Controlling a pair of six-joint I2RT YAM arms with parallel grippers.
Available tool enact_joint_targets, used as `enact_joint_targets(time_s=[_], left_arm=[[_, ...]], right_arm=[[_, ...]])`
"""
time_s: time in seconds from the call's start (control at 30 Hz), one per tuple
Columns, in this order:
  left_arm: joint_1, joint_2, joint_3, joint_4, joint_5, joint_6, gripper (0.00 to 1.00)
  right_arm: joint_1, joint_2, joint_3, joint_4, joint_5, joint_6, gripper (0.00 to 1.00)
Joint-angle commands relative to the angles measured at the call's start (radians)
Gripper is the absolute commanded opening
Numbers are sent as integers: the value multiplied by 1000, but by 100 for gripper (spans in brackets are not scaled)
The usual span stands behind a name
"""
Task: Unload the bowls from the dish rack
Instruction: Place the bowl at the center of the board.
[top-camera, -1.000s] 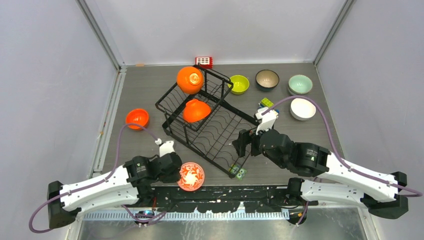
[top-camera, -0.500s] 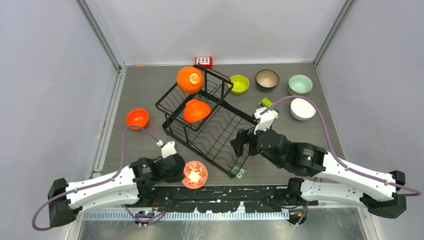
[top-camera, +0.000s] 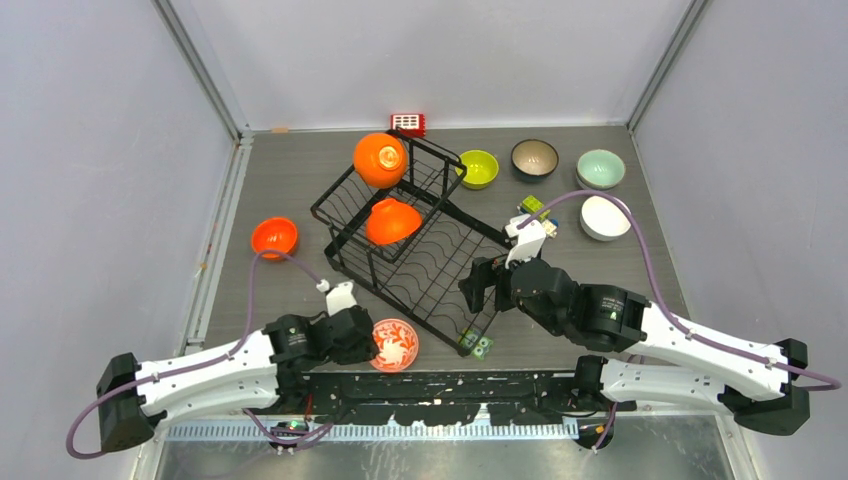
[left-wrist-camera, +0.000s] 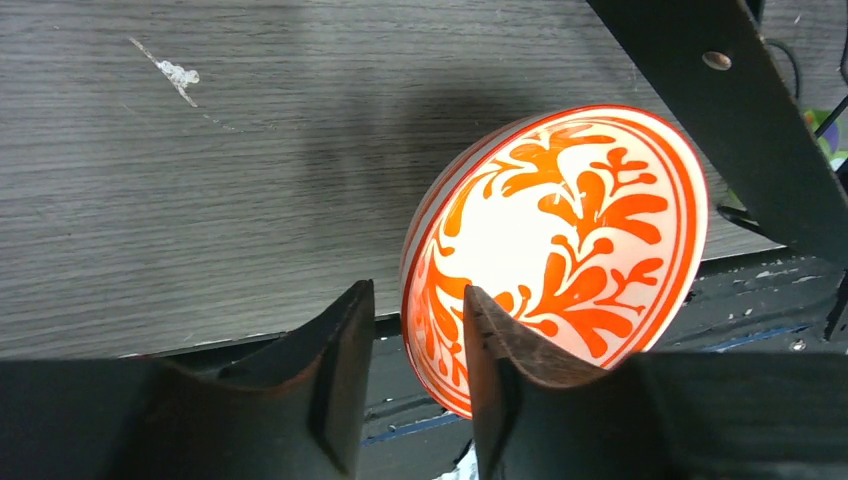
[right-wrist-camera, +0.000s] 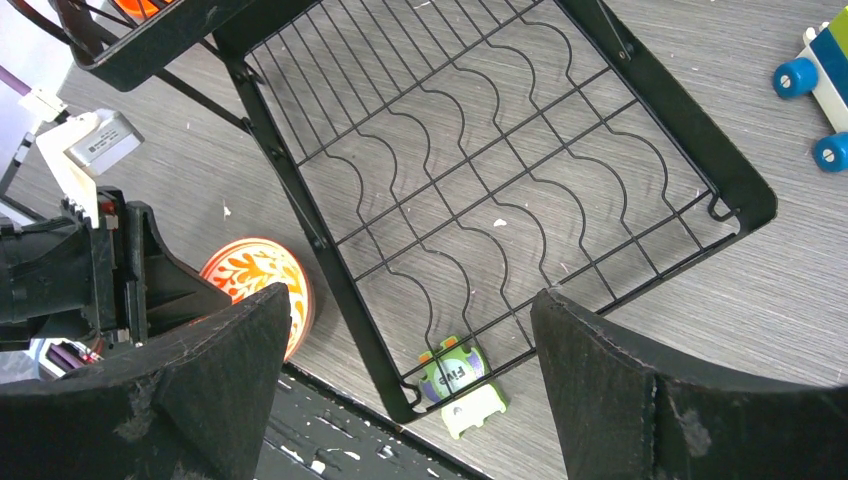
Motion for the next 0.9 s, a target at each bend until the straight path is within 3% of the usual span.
enact_joint_targets(time_s=[0.0, 0.23, 0.57, 0.87], left_arm=[[-1, -37, 30, -12, -10, -5, 44], [-1, -117, 116, -98, 37, 97, 66], [-2, -227, 375, -100, 212, 457, 72], [-2, -45, 686, -65, 125, 742, 75]], right_arm=[[1, -5, 16, 31, 33, 19, 93], [1, 2, 47, 18, 20, -2, 93], [1, 5, 140, 42, -5, -108, 94], [-43, 57, 276, 100, -70, -37, 95]])
